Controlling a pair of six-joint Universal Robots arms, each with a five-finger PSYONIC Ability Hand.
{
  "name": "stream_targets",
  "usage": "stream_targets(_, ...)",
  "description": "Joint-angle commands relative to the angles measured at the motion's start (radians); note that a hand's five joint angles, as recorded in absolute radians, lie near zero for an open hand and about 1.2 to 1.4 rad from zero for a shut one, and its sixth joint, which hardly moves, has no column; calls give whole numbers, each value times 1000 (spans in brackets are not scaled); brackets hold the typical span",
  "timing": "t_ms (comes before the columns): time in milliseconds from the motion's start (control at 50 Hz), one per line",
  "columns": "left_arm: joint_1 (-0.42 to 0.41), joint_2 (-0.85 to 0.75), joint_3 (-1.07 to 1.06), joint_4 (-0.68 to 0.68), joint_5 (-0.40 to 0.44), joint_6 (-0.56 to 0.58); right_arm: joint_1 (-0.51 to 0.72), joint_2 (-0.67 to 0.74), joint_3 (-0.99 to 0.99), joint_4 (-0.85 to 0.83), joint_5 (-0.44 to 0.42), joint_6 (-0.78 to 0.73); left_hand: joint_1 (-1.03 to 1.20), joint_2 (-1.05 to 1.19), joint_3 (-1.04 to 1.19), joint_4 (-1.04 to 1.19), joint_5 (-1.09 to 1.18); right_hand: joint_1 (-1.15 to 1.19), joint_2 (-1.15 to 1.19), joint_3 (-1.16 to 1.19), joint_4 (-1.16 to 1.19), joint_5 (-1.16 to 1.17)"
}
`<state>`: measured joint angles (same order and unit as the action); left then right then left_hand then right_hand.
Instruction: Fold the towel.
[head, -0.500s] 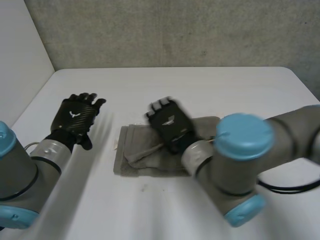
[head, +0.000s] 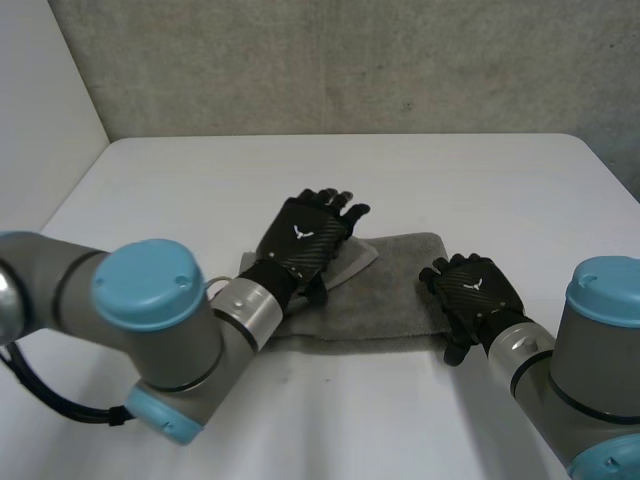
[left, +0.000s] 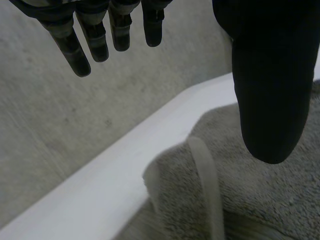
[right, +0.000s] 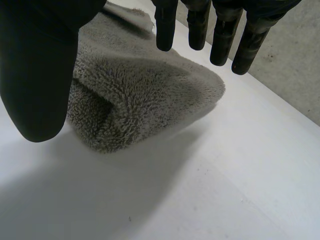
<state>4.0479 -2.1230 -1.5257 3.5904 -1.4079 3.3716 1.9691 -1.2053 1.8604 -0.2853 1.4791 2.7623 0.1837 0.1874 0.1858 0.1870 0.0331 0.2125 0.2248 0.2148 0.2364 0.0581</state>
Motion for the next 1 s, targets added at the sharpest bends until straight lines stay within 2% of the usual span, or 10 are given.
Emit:
stream_targets(20,5,-107,91,-50,-5,-1,7,0,17,-43,26,-1,36,32,34,32,12,-38,-50,-40,-62,-58)
stream_targets(140,25,-180,167,-64,-60,2,8,3,19,-58,40,-3,50,47,48,47,26,110,98,108,86,90)
stream_targets(300,89,-215,188,-84,-246,8,10,7,26,-92,40,-4,86,82,84,82,62,603,591,601,580,583)
stream_targets(340,108,-201,173,-99,-311,12,10,9,26,-113,41,-7,83,79,81,79,59,858,845,855,834,838)
stream_targets(440,105,-123,87,-133,-339,8,10,16,23,-127,41,-32,74,70,72,71,50,1183,1170,1180,1159,1163)
stream_targets(660,40,61,-92,-133,-339,0,4,30,14,-123,43,-102,56,53,54,53,32,1184,1171,1181,1160,1164)
stream_targets(860,55,218,-208,-137,-336,0,16,-28,-96,-120,43,-217,27,23,25,24,3,1184,1171,1181,1160,1164)
stream_targets(920,72,260,-232,-136,-339,0,62,-39,-193,-112,46,-250,18,14,16,15,-6,1184,1171,1181,1160,1164)
stream_targets(960,94,285,-243,-139,-339,0,202,-5,-306,-103,37,-256,18,14,16,15,-6,1184,1171,1181,1160,1164)
stream_targets(1000,149,328,-263,-142,-339,0,270,41,-358,-95,26,-260,18,14,16,15,-6,1184,1171,1181,1160,1164)
